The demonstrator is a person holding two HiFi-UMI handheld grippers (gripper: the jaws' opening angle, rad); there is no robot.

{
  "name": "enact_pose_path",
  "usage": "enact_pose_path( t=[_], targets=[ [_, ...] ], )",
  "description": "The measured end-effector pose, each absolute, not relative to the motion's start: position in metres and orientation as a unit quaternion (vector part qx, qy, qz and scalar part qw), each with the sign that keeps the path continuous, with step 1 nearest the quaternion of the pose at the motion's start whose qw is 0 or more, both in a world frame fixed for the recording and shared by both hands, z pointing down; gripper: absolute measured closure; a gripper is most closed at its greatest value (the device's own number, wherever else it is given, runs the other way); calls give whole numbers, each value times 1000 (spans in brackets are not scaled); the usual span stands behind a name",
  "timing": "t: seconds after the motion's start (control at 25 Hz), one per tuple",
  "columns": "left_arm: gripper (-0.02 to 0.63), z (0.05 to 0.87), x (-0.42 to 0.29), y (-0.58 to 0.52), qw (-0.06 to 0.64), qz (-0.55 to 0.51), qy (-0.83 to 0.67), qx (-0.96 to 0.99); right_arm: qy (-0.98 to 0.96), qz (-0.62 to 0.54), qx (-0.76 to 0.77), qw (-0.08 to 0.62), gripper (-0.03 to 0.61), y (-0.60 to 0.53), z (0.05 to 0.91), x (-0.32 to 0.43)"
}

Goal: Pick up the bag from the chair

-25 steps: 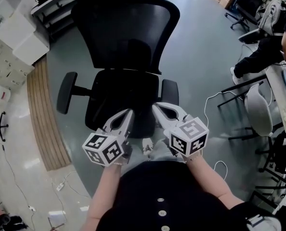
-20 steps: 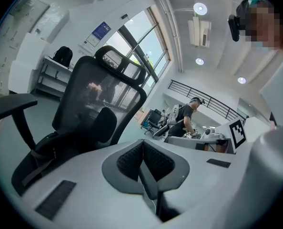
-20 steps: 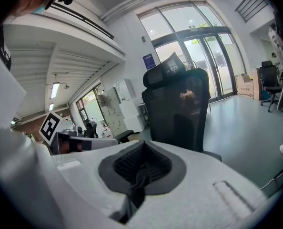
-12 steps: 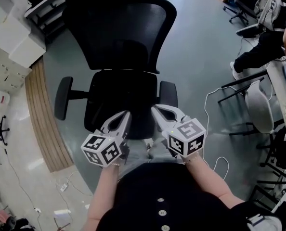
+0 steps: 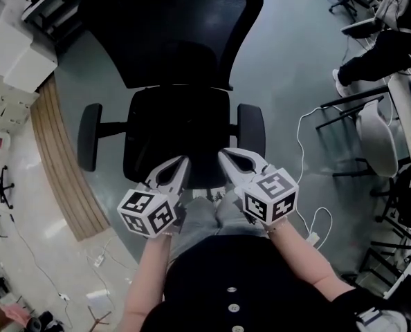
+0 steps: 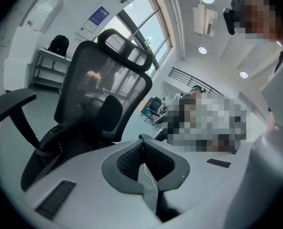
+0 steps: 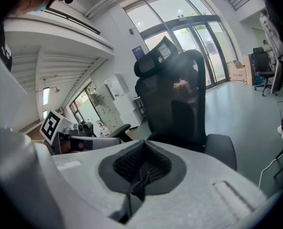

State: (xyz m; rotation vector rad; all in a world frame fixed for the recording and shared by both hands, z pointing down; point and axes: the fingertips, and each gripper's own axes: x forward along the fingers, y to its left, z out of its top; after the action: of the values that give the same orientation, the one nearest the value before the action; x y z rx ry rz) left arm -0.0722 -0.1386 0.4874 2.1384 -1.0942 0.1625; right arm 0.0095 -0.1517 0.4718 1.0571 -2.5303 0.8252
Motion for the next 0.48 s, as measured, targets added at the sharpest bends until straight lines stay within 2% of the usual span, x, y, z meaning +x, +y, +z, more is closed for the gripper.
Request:
enact_pose_path(
  t=[0.48],
  targets=[
    [594,539,-93,-140,395,90,-405,820,-863,315,357,168,580,-137,518,-31]
  ],
)
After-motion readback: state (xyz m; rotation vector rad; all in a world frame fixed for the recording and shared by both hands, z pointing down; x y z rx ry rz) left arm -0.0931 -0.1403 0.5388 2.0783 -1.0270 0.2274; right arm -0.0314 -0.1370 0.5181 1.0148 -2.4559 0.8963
